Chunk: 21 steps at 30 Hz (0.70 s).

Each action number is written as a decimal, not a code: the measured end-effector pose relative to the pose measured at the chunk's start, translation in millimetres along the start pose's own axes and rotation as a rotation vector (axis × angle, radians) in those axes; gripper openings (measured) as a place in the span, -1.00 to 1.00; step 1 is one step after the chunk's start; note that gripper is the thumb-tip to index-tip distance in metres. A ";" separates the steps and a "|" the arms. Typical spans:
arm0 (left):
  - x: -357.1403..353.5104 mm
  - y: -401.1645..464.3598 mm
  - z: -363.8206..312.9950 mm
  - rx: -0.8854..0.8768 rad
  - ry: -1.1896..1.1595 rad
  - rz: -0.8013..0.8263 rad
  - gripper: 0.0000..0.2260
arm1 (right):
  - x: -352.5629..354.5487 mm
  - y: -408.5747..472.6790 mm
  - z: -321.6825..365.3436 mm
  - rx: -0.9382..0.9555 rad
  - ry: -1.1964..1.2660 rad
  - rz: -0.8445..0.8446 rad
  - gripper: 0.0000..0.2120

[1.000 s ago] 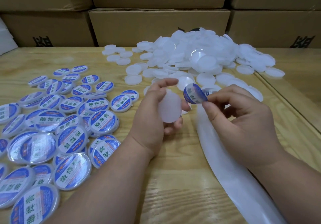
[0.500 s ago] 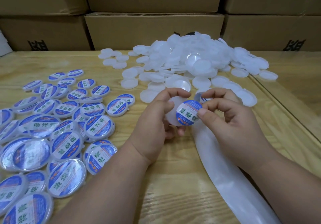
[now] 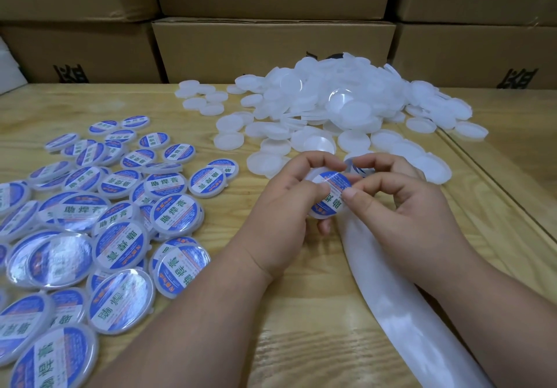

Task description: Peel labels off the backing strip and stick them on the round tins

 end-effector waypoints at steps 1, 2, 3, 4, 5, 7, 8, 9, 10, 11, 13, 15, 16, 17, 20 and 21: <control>-0.3 -0.2 0.0 -0.003 0.002 0.001 -0.67 | 0.0 0.0 0.3 0.005 -0.006 -0.001 -0.67; -0.8 -0.4 0.0 -0.006 0.004 0.003 -0.67 | -0.1 0.2 0.7 0.009 -0.014 -0.002 -0.71; -1.2 -0.8 -0.3 -0.009 0.005 0.003 -0.68 | -0.4 0.5 1.2 0.008 -0.020 -0.002 -0.75; -1.5 -1.0 -0.6 -0.012 0.004 0.002 -0.68 | -0.5 0.5 1.3 0.008 -0.023 -0.001 -0.76; -1.9 -1.1 -0.7 -0.013 0.000 0.002 -0.68 | -0.6 0.5 0.7 0.011 -0.023 -0.001 -0.73; -2.4 -1.5 -1.0 -0.011 -0.005 0.003 -0.69 | -0.3 0.3 -0.1 0.014 -0.016 -0.003 -0.67; -2.5 -1.5 -1.1 -0.011 -0.002 0.002 -0.68 | -0.1 0.2 -0.3 0.015 -0.015 -0.001 -0.67; -2.6 -1.5 -0.9 -0.012 0.005 0.000 -0.68 | -0.2 0.1 -0.6 0.019 -0.017 0.003 -0.68; -2.5 -1.6 -0.8 -0.014 0.013 -0.002 -0.68 | -0.2 0.2 -1.0 0.021 -0.019 0.007 -0.70; -2.5 -1.5 -0.5 -0.016 0.019 -0.004 -0.67 | 0.0 0.5 -1.4 0.023 -0.024 0.012 -0.73; -2.1 -1.0 0.3 -0.020 0.015 -0.010 -0.65 | 0.4 0.5 -2.6 0.027 -0.030 0.019 -0.72; -1.7 0.0 1.3 -0.019 -0.003 -0.022 -0.61 | 0.4 0.3 -3.2 0.049 -0.027 0.019 -0.71; -1.5 0.5 1.7 -0.019 -0.012 -0.029 -0.60 | 0.0 0.5 -2.9 0.059 -0.022 0.020 -0.74; -1.3 0.9 2.3 -0.020 -0.017 -0.038 -0.58 | -0.5 0.3 -2.5 0.065 -0.018 0.023 -0.79; 0.9 2.3 4.6 -0.038 -0.010 -0.086 -0.58 | -0.8 -0.2 -2.2 0.064 -0.012 0.031 -0.82; 1.8 2.7 5.4 -0.047 -0.001 -0.107 -0.58 | -0.7 -0.8 -2.5 0.070 -0.005 0.036 -0.78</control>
Point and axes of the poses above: each hand's wrist, its own y-axis towards the middle knuckle, its own x-axis out of the back of the hand, z = x × y, the point moved 1 cm from there along y, towards the middle knuckle
